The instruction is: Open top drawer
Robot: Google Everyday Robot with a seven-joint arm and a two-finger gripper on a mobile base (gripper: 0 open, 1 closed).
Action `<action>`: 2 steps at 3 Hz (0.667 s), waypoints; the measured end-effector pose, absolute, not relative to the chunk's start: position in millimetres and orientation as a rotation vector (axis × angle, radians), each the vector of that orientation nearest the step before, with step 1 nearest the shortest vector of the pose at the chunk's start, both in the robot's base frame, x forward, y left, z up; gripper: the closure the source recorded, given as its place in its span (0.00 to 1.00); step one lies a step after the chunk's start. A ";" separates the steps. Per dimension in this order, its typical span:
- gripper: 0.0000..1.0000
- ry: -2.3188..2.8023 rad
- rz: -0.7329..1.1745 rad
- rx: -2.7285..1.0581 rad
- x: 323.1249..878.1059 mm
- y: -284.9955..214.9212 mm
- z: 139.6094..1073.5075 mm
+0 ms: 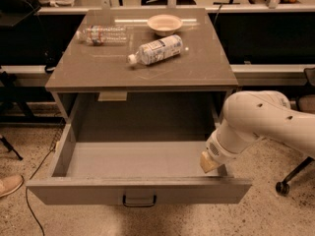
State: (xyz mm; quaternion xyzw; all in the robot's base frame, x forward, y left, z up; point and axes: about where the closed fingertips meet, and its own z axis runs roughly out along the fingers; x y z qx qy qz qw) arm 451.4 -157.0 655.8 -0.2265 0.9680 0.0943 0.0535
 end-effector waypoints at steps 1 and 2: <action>1.00 2.896 0.291 -0.680 465.3 -163.0 676.1; 1.00 2.823 0.312 -0.622 501.9 -185.2 713.9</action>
Offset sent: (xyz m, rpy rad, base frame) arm 0.0843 -0.0485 0.0907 0.0898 -0.1766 -0.0691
